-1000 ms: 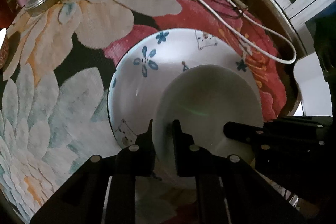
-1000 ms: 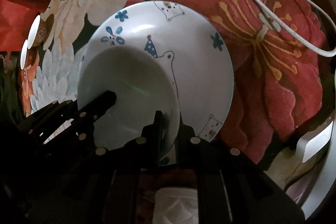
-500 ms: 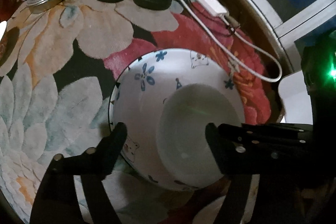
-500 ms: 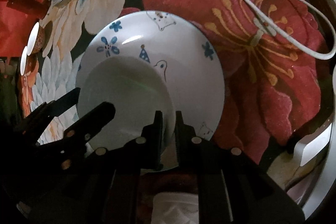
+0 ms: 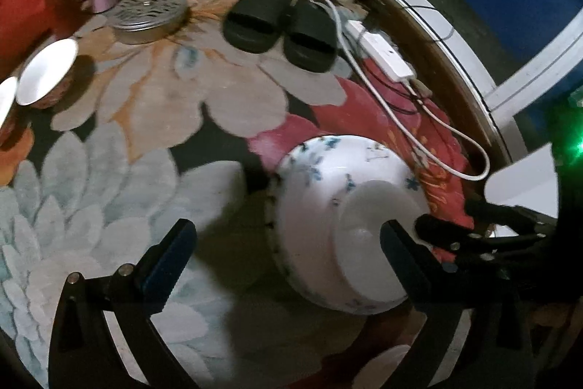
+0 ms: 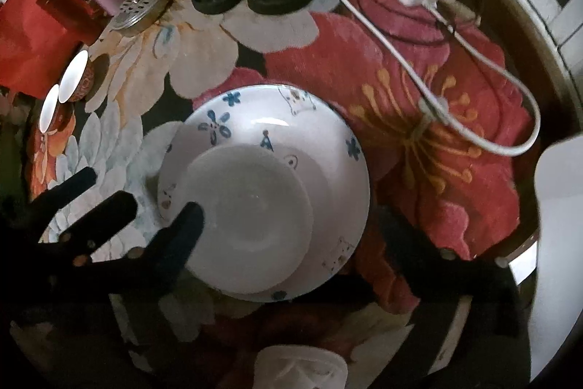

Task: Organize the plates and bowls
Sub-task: 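Withdraw both tools upward from the bowl on the stack, then move both tools over to the next red-rimmed white bowl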

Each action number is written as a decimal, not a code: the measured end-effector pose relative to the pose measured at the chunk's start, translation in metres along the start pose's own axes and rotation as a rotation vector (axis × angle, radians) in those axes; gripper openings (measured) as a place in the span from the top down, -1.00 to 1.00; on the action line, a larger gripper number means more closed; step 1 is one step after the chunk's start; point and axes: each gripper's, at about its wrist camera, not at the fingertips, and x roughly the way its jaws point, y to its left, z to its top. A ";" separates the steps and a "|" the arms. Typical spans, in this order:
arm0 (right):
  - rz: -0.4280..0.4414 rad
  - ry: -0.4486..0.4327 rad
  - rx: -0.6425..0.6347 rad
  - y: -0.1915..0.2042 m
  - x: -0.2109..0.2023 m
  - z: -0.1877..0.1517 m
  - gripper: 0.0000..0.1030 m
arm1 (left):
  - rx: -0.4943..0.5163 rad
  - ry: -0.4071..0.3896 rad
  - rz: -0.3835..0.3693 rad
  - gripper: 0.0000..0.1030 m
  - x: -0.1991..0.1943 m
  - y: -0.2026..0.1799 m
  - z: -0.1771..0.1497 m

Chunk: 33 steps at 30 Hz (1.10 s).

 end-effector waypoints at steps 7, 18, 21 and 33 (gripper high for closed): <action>0.005 -0.010 -0.027 0.018 0.000 0.000 -0.99 | -0.068 0.000 0.043 -0.97 -0.008 0.036 -0.005; 0.017 -0.013 -0.059 0.044 0.002 -0.001 -0.99 | -0.091 -0.002 0.076 -0.97 -0.020 0.063 -0.014; 0.017 -0.014 -0.064 0.049 0.002 -0.002 -0.99 | -0.099 -0.003 0.082 -0.97 -0.021 0.069 -0.017; 0.020 0.001 -0.084 0.065 0.008 -0.004 -1.00 | -0.127 -0.006 0.100 -0.97 -0.030 0.090 -0.023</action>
